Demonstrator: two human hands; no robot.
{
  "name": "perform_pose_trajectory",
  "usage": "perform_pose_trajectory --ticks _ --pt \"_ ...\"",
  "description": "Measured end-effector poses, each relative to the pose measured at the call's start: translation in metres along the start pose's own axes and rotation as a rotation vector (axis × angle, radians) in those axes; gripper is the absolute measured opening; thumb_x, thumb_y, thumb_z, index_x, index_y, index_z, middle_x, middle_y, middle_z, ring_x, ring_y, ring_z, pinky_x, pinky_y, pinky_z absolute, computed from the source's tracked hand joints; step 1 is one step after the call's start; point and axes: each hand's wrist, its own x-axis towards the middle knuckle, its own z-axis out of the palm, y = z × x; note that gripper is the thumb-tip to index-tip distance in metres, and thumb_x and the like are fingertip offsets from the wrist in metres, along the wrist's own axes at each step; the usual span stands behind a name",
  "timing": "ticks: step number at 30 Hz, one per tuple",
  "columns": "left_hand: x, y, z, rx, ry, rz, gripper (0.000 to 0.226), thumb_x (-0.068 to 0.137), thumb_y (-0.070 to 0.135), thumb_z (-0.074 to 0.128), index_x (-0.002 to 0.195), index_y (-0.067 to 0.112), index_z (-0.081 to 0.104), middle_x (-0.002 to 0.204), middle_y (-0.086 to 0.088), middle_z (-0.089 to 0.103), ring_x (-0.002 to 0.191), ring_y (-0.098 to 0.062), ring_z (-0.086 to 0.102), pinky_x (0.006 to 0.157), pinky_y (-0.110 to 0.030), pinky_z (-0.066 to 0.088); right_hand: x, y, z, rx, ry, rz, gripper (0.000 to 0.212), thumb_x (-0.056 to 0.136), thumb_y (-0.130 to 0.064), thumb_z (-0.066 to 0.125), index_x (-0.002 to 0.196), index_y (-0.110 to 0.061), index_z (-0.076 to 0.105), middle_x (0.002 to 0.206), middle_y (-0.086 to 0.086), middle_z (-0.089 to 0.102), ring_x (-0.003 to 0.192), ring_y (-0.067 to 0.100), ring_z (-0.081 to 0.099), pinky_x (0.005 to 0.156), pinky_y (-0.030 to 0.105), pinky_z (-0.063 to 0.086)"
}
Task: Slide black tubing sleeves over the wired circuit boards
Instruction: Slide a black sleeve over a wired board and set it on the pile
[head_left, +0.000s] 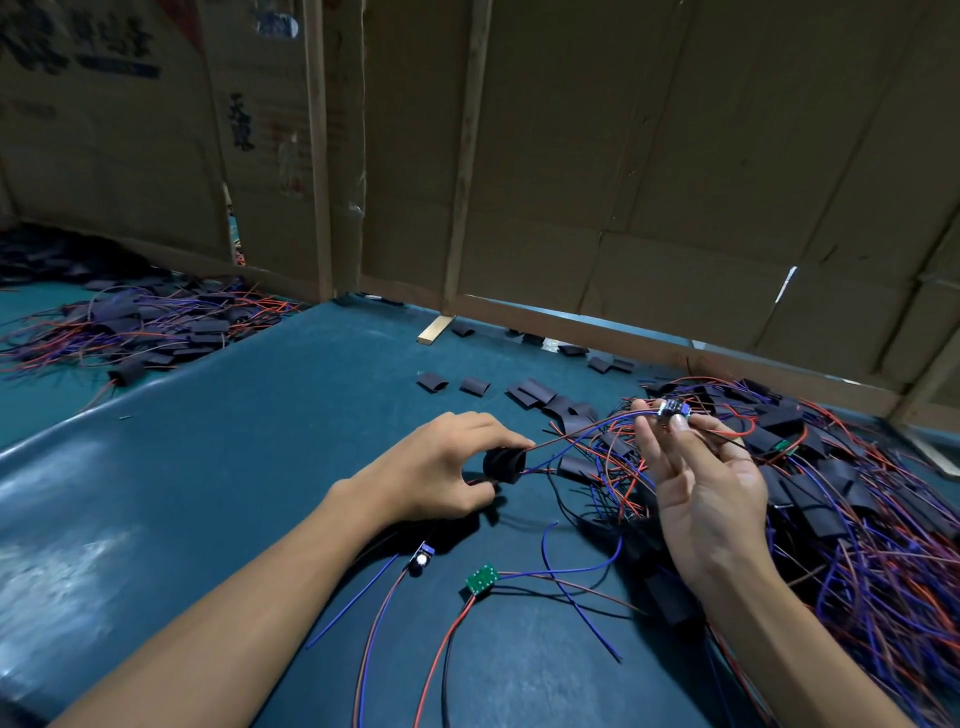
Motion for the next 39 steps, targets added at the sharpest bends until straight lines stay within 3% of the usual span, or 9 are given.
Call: perform_pose_trajectory --ticks 6,14,23,39 --pt "0.0000 -0.0011 0.0022 0.048 -0.004 -0.016 0.056 0.076 0.008 0.070 0.130 0.020 0.065 0.105 0.006 0.066 0.098 -0.012 0.060 0.092 -0.031 0.047 -0.0013 0.0016 0.0025 -0.007 -0.007 -0.017 0.021 0.098 0.008 0.052 0.088 -0.010 0.053 0.086 0.010 0.063 0.084 0.022 0.074 0.089 0.039 0.060" --pt "0.0004 0.0000 -0.0006 0.170 0.013 -0.041 0.051 0.084 0.019 0.070 0.134 0.019 0.062 0.109 0.004 0.068 0.101 -0.018 0.062 0.086 -0.043 0.047 -0.0017 0.0028 0.0002 -0.008 -0.037 -0.026 0.019 0.097 0.006 0.055 0.090 -0.012 0.056 0.088 0.011 0.068 0.089 0.026 0.075 0.086 0.035 0.061" --pt "0.0039 0.0028 -0.0013 0.314 -0.006 -0.019 0.055 0.085 0.025 0.064 0.138 0.018 0.058 0.113 0.001 0.066 0.102 -0.020 0.060 0.082 -0.037 0.045 -0.0020 -0.0003 -0.0005 -0.043 -0.062 -0.013 0.013 0.084 -0.003 0.066 0.088 -0.015 0.062 0.094 0.016 0.074 0.098 0.031 0.074 0.084 0.034 0.060" --pt "0.0031 0.0028 -0.0004 0.285 -0.012 -0.037 0.054 0.086 0.021 0.066 0.139 0.015 0.057 0.114 -0.001 0.066 0.105 -0.022 0.061 0.084 -0.042 0.047 -0.0021 0.0004 0.0002 0.007 -0.078 0.001 0.019 0.095 0.004 0.056 0.088 -0.014 0.058 0.085 0.010 0.073 0.089 0.024 0.075 0.085 0.033 0.060"
